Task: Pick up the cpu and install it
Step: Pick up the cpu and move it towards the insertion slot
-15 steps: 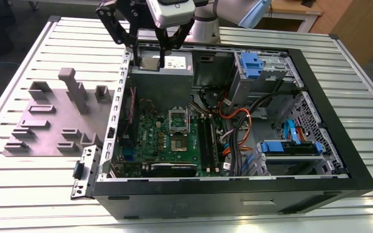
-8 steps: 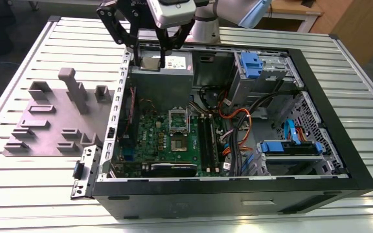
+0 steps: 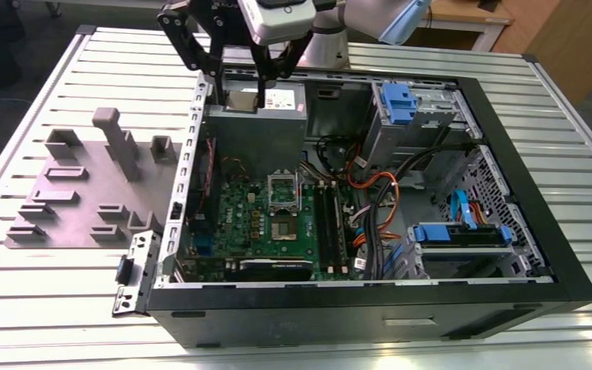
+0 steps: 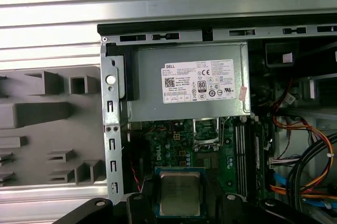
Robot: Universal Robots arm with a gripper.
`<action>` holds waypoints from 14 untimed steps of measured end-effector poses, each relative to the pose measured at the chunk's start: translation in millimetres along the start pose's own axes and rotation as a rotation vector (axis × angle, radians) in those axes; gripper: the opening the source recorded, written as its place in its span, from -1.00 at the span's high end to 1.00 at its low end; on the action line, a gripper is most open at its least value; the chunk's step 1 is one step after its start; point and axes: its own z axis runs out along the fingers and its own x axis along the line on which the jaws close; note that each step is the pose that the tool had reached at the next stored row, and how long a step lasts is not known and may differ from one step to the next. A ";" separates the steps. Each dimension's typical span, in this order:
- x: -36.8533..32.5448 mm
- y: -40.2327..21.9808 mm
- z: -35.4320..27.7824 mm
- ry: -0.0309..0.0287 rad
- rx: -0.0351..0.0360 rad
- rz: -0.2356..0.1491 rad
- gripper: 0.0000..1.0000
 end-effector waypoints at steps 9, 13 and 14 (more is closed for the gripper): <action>-2.8 0.2 0.0 0.0000 0.0000 0.000 0.06; -3.0 0.2 0.0 0.0000 0.0001 0.000 0.06; -3.0 0.2 0.0 0.0000 0.0001 0.000 0.06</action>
